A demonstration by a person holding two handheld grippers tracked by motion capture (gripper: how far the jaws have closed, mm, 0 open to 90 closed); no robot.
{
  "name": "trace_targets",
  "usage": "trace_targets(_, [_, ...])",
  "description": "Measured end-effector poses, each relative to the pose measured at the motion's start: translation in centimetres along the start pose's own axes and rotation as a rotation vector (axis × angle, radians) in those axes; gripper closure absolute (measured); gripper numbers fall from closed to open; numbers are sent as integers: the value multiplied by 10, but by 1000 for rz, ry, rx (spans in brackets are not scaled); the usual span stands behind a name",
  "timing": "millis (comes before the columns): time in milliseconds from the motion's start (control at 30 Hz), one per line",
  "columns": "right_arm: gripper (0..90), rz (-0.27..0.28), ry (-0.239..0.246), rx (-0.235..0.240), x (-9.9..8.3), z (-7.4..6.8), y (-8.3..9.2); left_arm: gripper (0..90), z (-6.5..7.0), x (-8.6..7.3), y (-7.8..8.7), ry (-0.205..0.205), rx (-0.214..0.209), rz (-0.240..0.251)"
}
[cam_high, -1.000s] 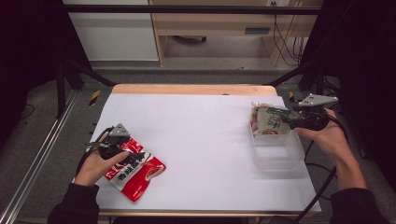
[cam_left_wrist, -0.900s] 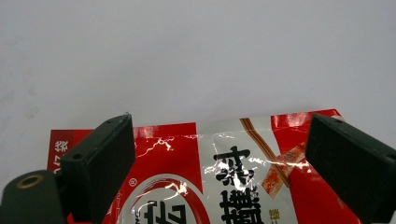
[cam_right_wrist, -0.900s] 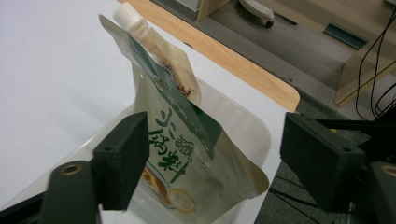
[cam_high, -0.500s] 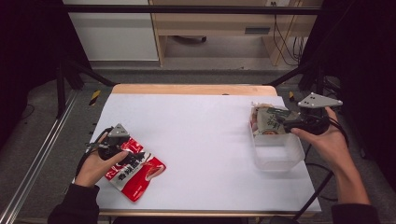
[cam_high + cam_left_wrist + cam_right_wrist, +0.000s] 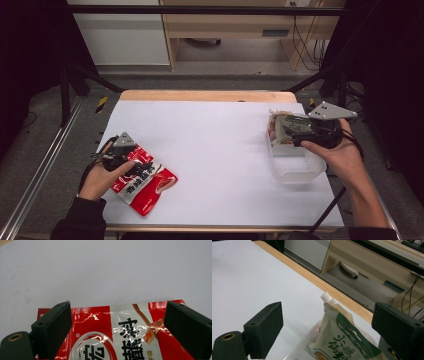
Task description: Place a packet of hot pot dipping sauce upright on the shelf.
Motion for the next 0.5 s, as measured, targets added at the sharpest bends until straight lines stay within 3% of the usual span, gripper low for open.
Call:
trace_targets(367, [104,-20,5,18,1,-12,-8,74,-1,-1,3,-3,1,-1])
trace_targets(500, [101,-14,14,35,3,-24,-11,72,-2,-2,4,-5,10,-4])
Point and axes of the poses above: each handheld gripper's, and its own axes: y roughly backward along the jaws, x roughly out of its top, z roughly to its right, the point moved 5 cm from there along -y, roughly forward along the jaws, and after that the axes turned 3 degrees about x, right-handed, at the moved point
